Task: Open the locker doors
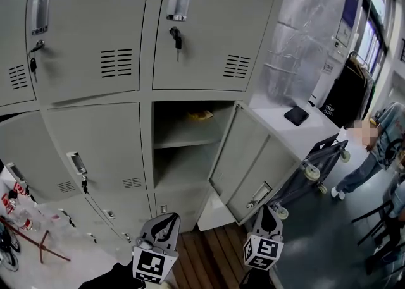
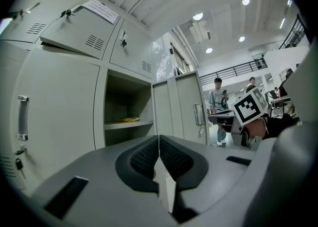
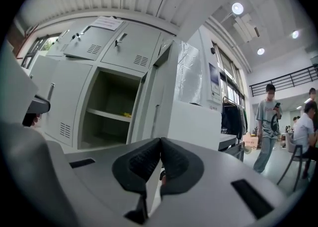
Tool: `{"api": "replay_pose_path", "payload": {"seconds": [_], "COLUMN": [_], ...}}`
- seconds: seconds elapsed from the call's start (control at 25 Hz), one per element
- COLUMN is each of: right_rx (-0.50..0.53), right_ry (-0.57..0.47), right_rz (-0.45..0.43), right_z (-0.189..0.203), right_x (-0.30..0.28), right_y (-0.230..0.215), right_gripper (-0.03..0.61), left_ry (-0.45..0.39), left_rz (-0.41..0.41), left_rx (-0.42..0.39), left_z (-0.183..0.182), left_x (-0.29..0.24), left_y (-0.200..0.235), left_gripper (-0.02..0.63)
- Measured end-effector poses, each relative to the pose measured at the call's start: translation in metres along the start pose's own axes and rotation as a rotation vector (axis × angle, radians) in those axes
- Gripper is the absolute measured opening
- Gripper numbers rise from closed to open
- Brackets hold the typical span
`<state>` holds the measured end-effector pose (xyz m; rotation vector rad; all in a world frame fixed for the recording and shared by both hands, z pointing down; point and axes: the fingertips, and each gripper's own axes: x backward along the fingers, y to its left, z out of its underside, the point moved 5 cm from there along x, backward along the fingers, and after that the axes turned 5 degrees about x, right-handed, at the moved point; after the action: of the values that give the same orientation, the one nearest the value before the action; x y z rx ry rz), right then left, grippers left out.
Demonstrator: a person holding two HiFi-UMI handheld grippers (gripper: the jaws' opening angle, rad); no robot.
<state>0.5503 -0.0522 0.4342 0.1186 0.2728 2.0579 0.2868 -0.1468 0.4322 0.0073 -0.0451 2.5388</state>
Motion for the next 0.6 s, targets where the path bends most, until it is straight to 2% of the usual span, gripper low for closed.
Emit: {"api": "replay_pose_path", "payload": {"seconds": [0.6], "right_rx": [0.001], "right_ry": [0.016], "right_rz": [0.035], "right_z": [0.009], "right_x": [-0.024], "right_y": [-0.03], "right_gripper": [0.015], "left_ry": [0.012], "left_rz": [-0.005], "left_rx": [0.006], "left_z": [0.007], "left_x": [-0.012], "left_y": [-0.003], "left_gripper": [0.025]}}
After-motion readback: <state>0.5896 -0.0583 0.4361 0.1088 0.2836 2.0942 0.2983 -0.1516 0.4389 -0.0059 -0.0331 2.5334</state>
